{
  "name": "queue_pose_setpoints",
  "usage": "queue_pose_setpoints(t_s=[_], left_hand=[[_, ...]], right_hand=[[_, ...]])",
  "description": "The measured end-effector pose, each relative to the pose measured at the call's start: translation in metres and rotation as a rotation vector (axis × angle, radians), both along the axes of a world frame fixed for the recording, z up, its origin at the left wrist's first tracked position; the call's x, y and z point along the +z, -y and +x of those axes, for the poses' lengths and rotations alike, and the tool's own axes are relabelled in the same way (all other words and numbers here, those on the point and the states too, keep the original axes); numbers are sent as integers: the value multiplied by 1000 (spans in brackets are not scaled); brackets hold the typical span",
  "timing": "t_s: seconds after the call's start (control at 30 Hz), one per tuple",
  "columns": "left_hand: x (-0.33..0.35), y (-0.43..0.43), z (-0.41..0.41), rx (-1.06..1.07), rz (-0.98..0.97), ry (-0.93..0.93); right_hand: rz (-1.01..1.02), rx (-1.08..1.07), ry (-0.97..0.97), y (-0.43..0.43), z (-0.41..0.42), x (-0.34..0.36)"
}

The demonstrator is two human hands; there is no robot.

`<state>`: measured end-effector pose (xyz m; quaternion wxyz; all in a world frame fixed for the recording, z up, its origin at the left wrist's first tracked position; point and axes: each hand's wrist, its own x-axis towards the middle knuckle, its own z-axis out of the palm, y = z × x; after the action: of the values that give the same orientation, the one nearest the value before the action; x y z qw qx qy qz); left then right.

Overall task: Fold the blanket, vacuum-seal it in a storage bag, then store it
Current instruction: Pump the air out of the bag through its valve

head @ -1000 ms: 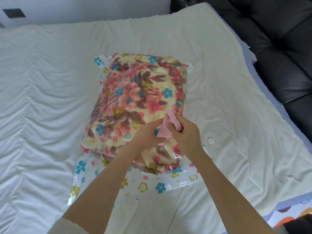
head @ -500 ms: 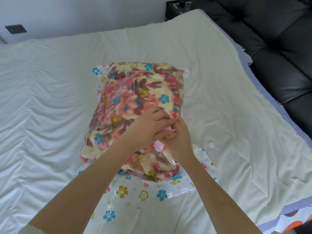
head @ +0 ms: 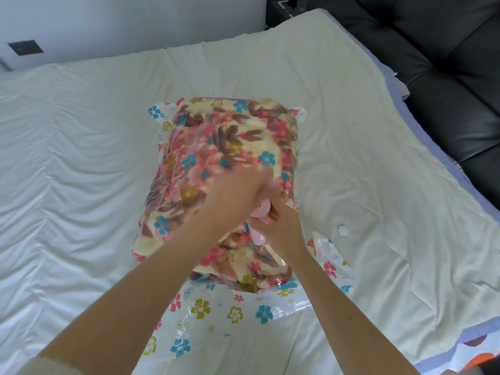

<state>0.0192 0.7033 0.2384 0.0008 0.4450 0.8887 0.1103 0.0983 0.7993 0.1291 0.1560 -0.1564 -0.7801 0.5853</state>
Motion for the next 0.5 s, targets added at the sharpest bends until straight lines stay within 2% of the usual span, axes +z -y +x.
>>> queue_pose_setpoints(t_s=[0.03, 0.07, 0.1, 0.2, 0.23, 0.27, 0.3, 0.33, 0.4, 0.43, 0.47, 0.5], left_hand=[[-22, 4, 7, -48, -155, 156], [-31, 6, 8, -55, -184, 233], [-27, 4, 7, -50, -127, 223], [30, -7, 3, -33, 474, -218], [46, -9, 2, -2, 618, -315], [51, -11, 2, 13, 678, -333], [45, -11, 5, 35, 650, -287], [33, -9, 10, 50, 518, -190], [-13, -5, 16, 32, 32, 57], [-30, -2, 18, 25, -117, 144], [-30, -2, 16, 45, -158, 191], [-21, -4, 15, 59, -84, 193]], right_hand=[[14, 13, 7, 2, 4, -1], [16, 11, 5, 3, 6, 0], [6, 1, -2, 2, 7, 0], [-48, -31, 4, -4, 1, -1], [-54, -28, 4, -6, -1, -2], [-56, -17, 7, -7, -2, -4], [-62, -7, 7, -7, -2, -7], [-70, -2, 3, -7, 0, -8], [-58, 11, -7, -6, 3, -8], [-51, 30, -9, -5, 4, -10], [-51, 29, -14, -6, 4, -9], [-57, 15, -16, -7, 3, -8]])
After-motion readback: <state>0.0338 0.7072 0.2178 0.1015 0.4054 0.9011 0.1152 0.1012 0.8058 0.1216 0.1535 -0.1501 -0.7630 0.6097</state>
